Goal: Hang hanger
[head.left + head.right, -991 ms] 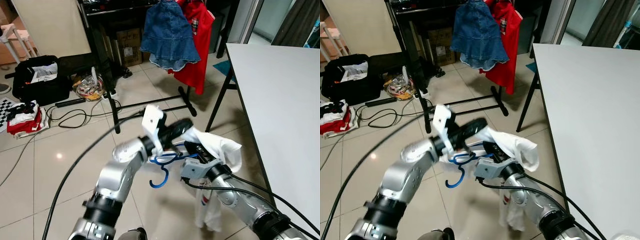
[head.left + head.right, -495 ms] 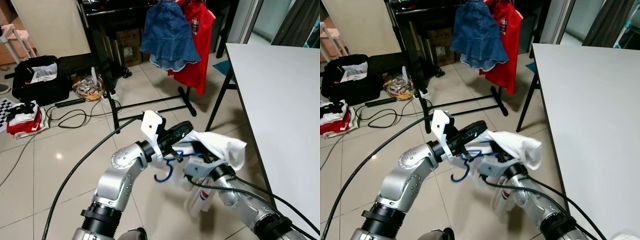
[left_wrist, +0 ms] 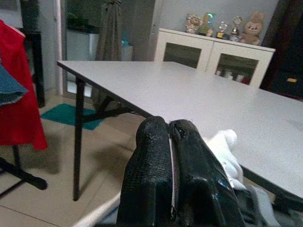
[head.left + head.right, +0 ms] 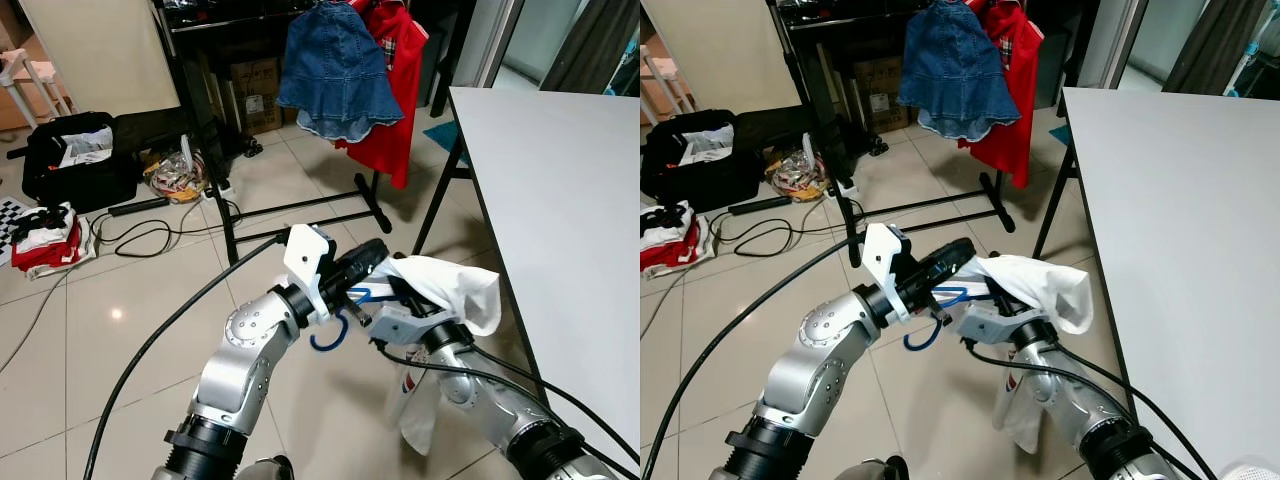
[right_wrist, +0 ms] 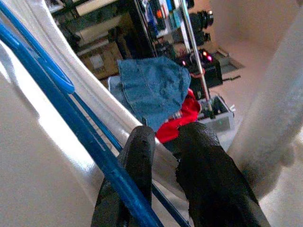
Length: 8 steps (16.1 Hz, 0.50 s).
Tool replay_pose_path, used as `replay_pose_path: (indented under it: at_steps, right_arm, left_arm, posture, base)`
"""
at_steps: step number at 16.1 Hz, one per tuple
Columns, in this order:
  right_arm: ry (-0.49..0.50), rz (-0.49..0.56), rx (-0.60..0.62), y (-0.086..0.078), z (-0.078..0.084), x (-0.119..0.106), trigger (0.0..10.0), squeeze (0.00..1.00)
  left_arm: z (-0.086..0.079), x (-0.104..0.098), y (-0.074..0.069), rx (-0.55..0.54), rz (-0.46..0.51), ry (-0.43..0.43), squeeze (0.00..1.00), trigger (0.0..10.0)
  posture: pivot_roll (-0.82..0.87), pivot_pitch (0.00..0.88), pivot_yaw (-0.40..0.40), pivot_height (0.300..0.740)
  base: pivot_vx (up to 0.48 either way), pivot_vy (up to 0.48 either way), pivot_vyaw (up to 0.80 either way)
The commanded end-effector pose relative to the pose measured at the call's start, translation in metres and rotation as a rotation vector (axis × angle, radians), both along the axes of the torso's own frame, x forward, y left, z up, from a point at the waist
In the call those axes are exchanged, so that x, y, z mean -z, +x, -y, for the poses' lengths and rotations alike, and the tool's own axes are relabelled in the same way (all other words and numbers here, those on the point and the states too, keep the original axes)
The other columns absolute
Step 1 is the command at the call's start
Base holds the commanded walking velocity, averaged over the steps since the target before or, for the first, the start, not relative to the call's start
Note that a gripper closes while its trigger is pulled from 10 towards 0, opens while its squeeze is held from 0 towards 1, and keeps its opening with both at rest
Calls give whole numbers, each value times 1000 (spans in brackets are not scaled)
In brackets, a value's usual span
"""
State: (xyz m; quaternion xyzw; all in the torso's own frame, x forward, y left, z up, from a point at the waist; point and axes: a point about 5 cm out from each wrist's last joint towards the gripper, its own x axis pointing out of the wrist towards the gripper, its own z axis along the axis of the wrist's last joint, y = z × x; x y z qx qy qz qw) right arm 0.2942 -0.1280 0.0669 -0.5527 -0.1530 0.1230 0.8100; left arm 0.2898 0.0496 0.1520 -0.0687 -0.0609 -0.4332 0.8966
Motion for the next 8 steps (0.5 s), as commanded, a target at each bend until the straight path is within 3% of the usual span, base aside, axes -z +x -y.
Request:
replay_pose_path:
  at_steps: [1, 3, 8]
  right_arm:
    - [9, -3, 2, -2, 1, 1, 10000, 0]
    - [14, -1, -1, -3, -1, 1, 10000, 0]
    - [2, 42, 32, 0, 4, -4, 10000, 0]
  left_arm:
    - [-8, -6, 8, -84, 44, 3, 0, 10000]
    - [-10, -3, 13, -139, 32, 0, 0, 10000]
    - [-8, 4, 10, -142, 16, 8, 0, 10000]
  posture:
    - [70, 86, 37, 740]
    - [70, 86, 37, 740]
    - [66, 85, 37, 740]
  base:
    - [0, 0, 0]
    - [0, 0, 0]
    - [0, 0, 0]
